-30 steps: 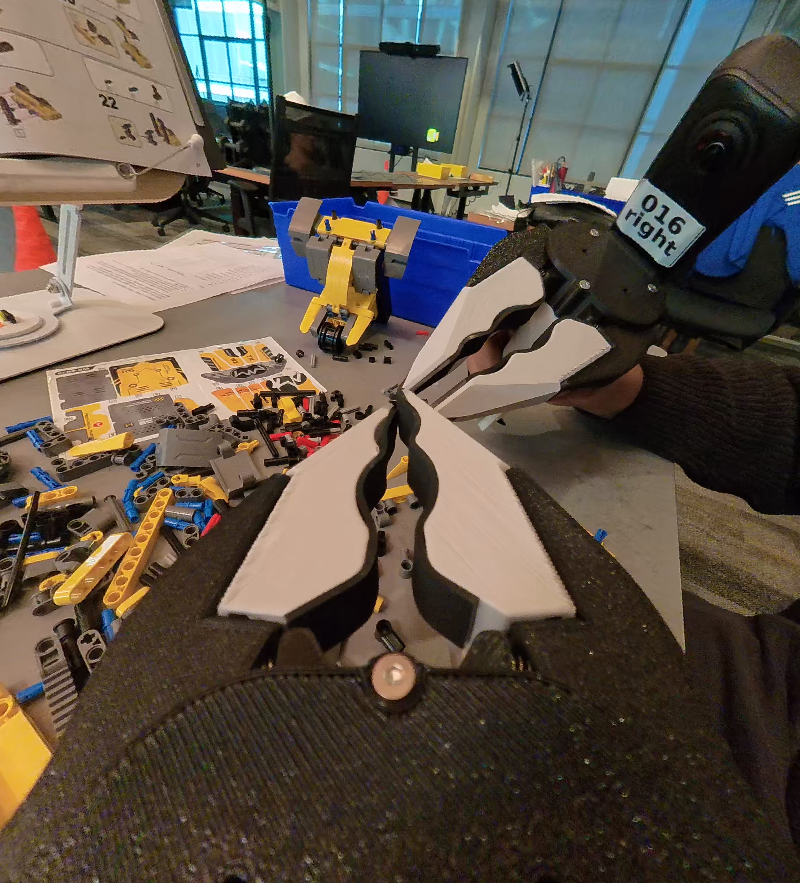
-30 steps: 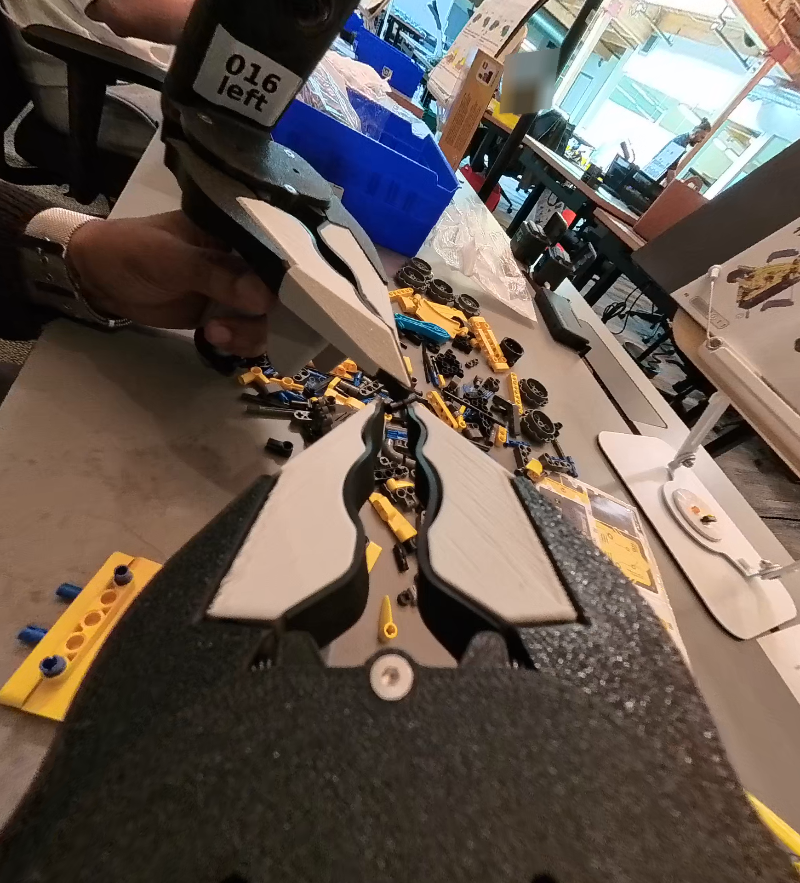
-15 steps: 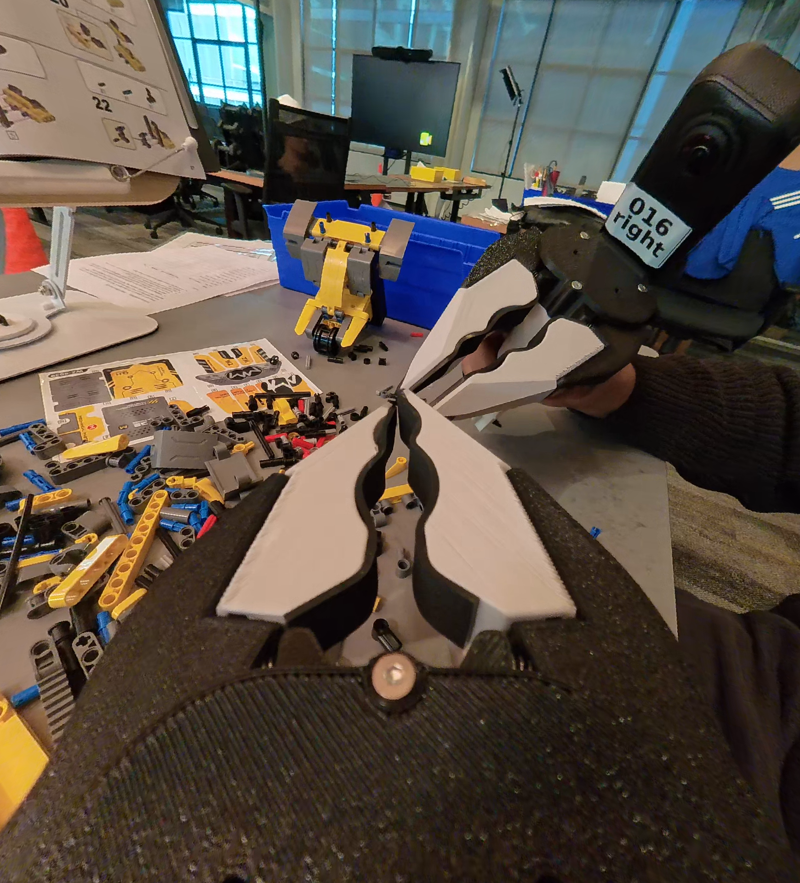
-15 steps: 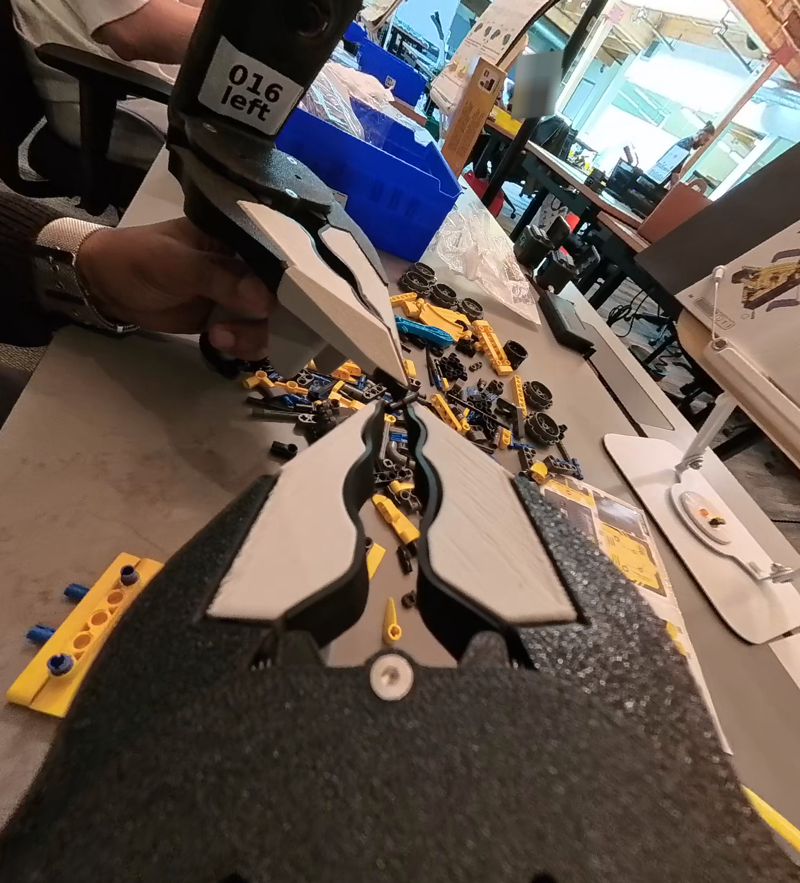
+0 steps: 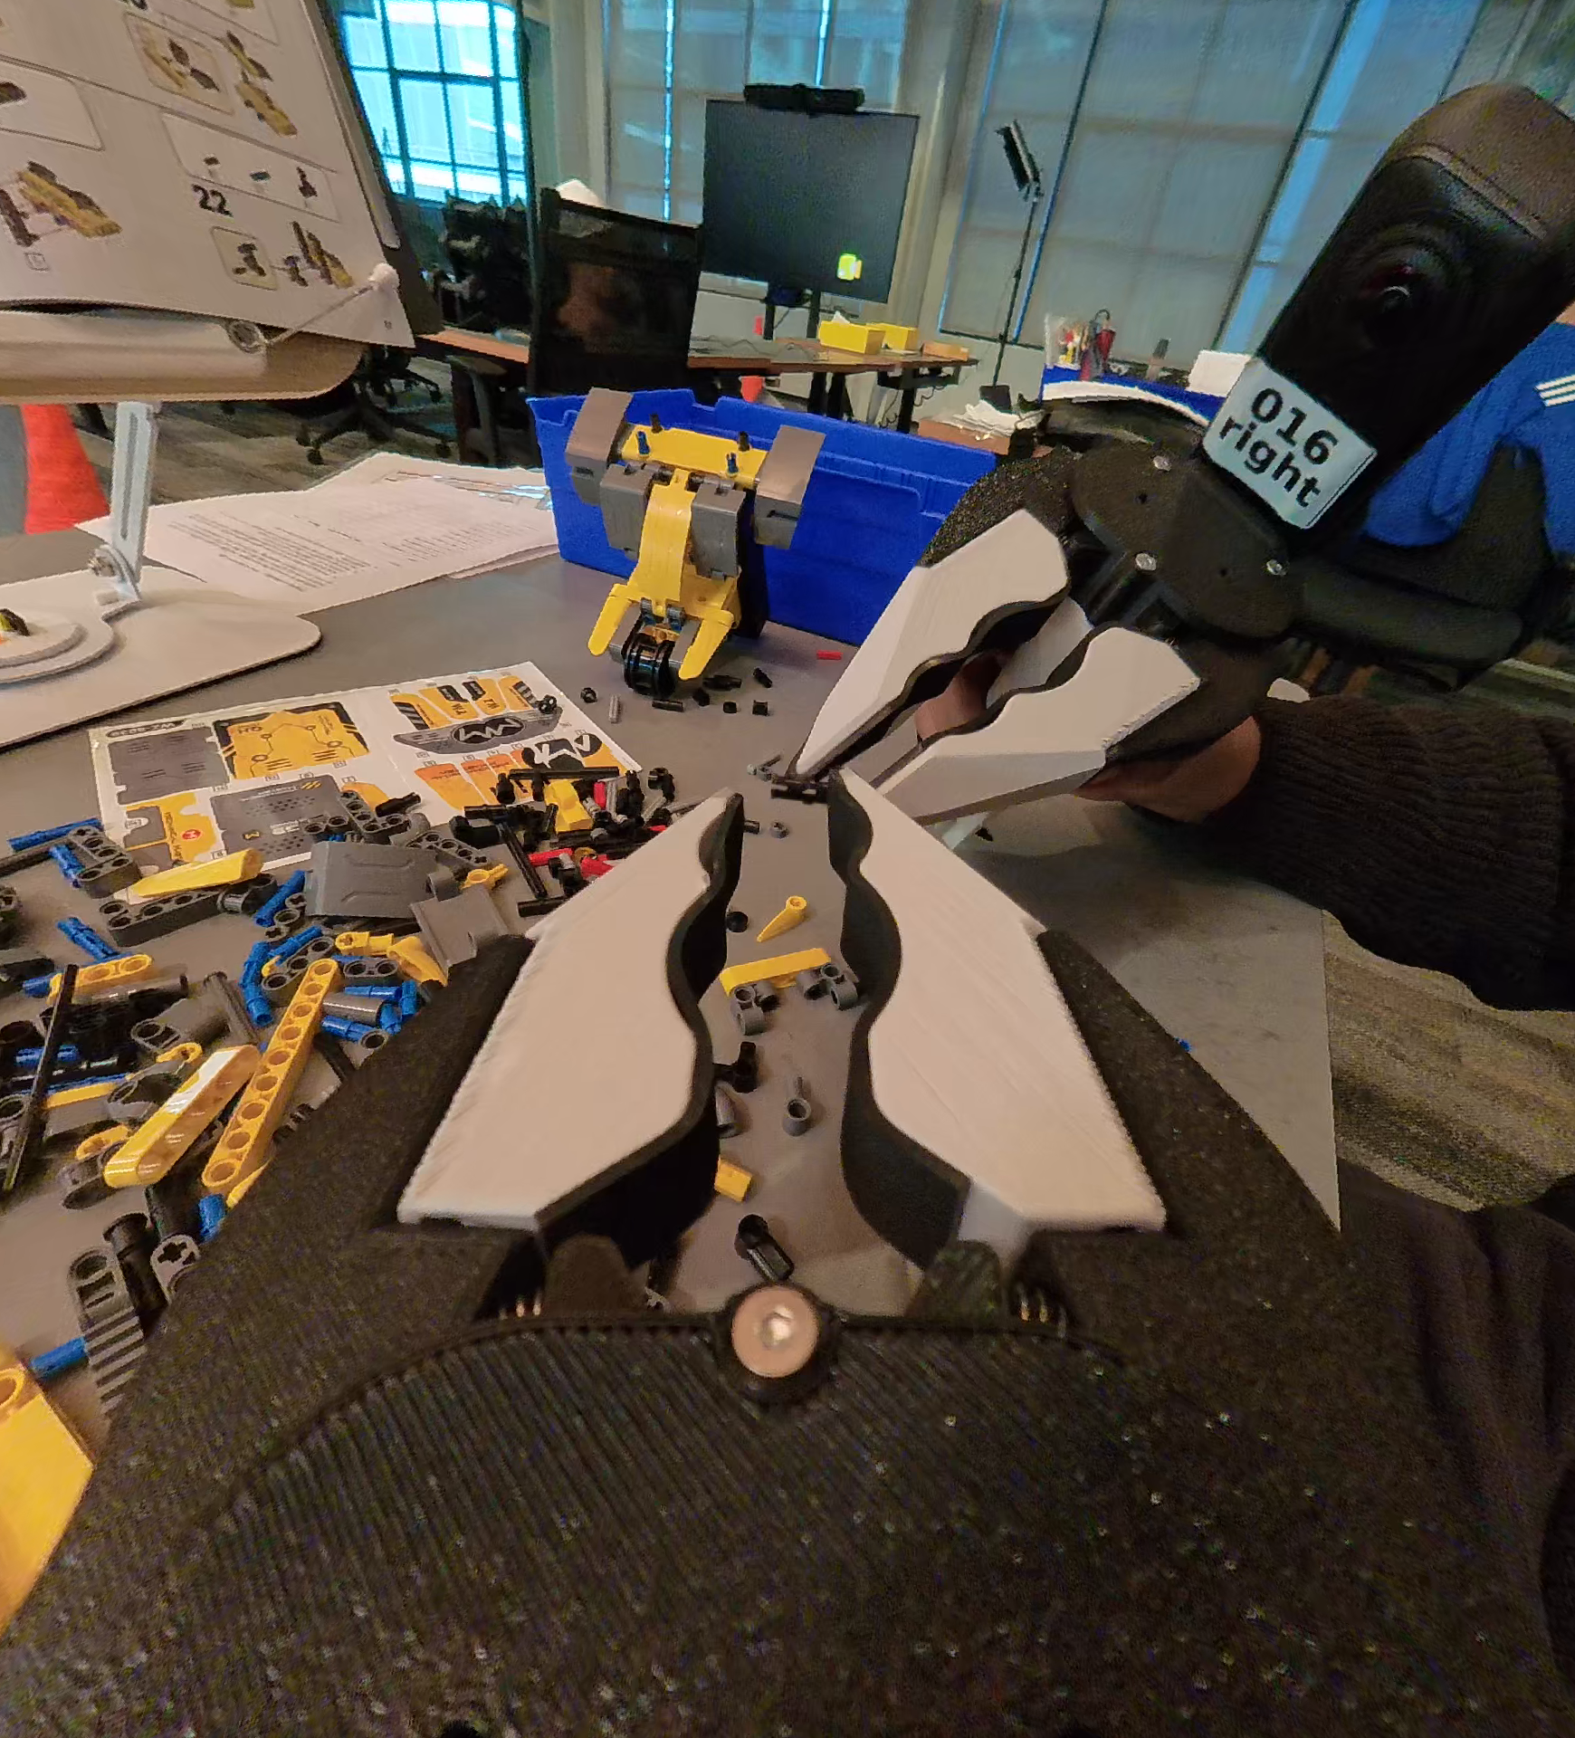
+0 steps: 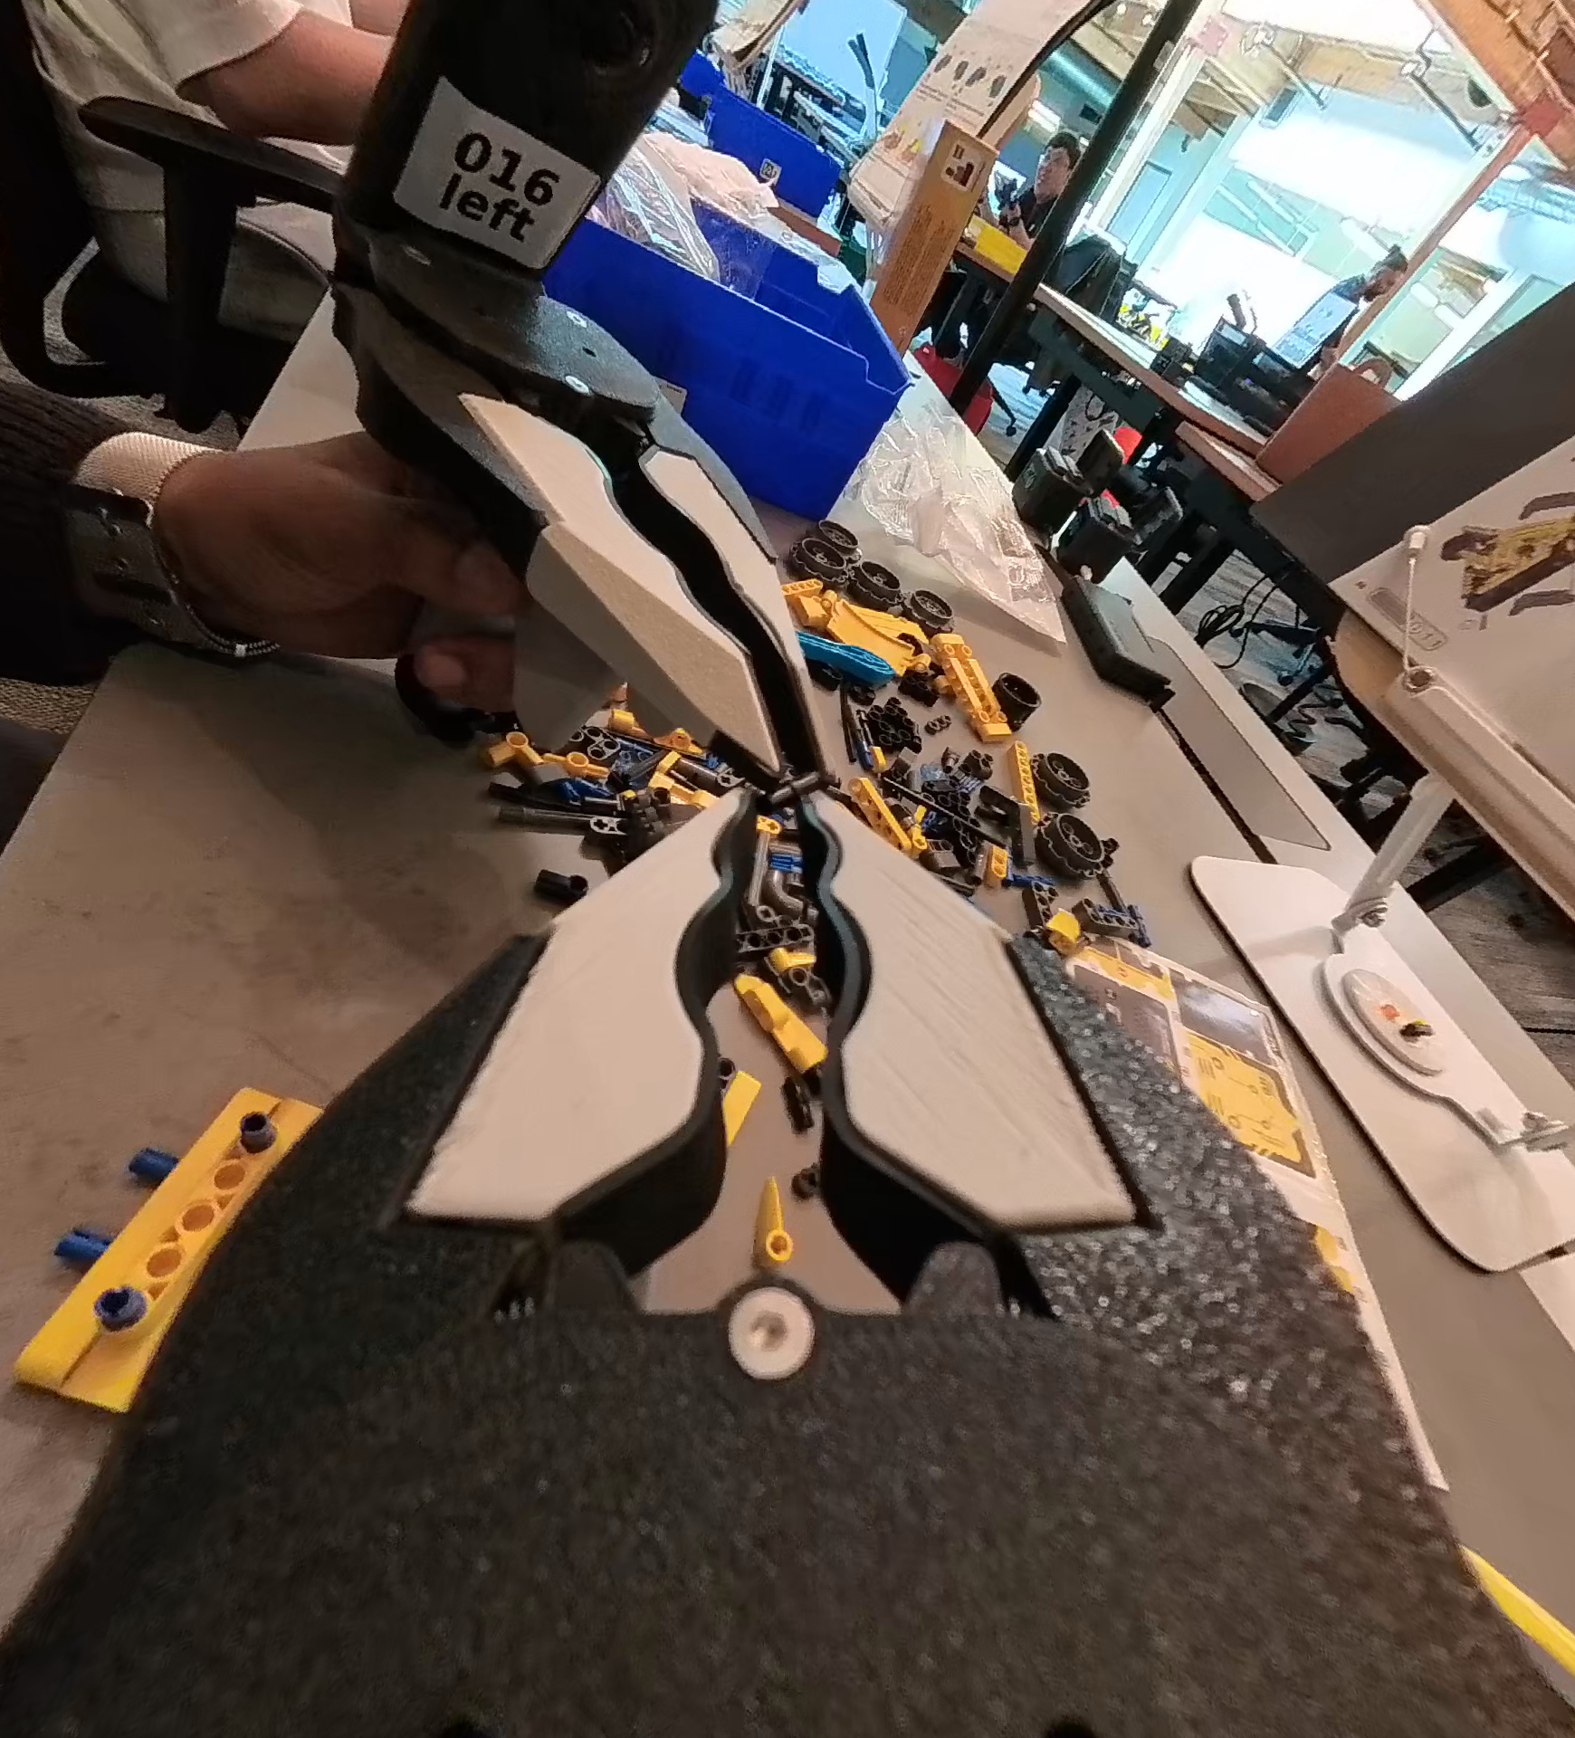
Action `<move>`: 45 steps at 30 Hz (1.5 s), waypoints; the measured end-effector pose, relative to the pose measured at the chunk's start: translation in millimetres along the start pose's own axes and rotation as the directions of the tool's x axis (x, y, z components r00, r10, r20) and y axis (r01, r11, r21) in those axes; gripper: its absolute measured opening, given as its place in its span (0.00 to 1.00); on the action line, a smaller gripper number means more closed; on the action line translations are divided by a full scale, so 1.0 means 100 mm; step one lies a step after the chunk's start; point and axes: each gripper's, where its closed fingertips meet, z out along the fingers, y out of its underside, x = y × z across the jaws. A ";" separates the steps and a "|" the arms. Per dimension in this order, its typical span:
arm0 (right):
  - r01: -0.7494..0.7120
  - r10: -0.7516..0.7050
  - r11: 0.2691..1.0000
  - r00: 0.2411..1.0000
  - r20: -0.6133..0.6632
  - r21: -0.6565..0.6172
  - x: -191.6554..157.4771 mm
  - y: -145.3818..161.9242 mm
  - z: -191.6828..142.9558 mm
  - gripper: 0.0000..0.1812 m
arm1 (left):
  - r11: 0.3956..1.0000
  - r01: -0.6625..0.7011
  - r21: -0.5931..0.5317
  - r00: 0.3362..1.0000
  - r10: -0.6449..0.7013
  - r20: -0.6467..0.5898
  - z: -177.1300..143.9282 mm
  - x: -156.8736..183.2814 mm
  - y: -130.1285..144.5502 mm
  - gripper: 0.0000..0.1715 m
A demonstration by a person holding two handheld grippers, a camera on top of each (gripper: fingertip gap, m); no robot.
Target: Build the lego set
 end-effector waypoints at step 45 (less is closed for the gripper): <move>-0.046 0.045 0.999 0.999 -0.015 -0.005 0.09 0.06 -0.01 0.02 | 0.998 0.036 0.042 0.999 -0.037 0.023 -0.06 -0.06 -0.05 0.21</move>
